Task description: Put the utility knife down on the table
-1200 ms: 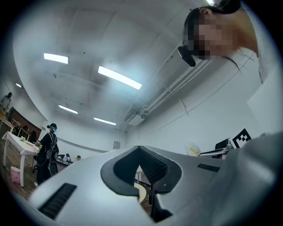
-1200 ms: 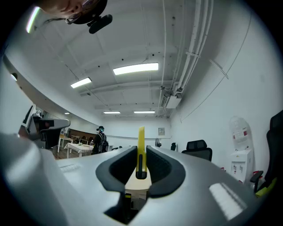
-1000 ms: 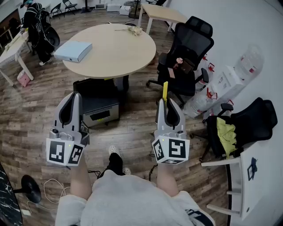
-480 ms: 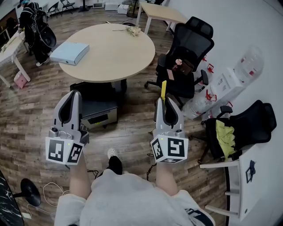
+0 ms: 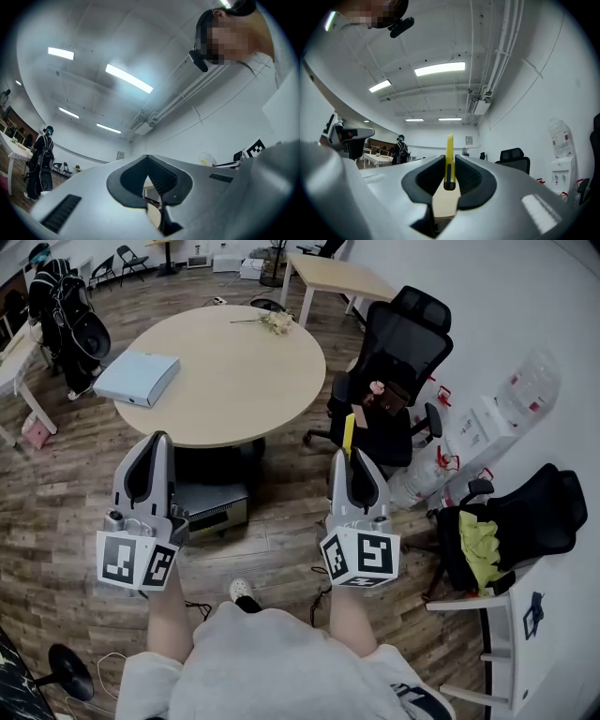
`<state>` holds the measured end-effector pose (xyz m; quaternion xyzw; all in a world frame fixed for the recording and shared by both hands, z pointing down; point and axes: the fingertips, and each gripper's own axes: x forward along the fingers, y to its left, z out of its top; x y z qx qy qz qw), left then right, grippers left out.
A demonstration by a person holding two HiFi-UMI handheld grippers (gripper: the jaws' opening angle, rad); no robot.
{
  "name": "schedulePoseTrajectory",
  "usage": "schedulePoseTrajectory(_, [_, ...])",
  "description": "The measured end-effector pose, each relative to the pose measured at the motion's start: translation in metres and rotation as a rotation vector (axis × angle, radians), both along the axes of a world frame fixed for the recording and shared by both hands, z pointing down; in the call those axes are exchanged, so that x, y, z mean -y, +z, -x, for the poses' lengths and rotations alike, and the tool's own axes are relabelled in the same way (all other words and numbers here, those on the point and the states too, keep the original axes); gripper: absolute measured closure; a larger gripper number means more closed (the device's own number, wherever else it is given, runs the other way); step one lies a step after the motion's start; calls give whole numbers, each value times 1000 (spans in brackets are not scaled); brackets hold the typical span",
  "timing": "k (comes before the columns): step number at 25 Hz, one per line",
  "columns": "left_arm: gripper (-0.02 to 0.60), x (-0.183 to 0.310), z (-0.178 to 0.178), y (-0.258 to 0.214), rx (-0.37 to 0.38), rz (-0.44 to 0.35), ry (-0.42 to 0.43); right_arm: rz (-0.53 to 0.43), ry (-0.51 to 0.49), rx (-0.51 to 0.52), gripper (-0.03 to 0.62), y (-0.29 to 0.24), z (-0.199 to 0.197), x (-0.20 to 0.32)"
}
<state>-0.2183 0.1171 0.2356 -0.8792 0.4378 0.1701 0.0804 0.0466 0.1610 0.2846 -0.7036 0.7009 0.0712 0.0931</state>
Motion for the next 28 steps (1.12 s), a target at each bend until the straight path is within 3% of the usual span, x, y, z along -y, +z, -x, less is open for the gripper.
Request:
schedulePoseTrajectory(10, [574, 69, 9, -4, 8, -22, 28, -31, 20, 12, 520, -5, 11, 64])
schedulePoseTrajectory(19, [574, 103, 16, 7, -13, 9, 43, -8, 32, -4, 520, -1, 17, 91])
schedulePoseTrajectory(28, [574, 142, 13, 7, -7, 0, 8, -22, 1, 0, 520, -1, 11, 142])
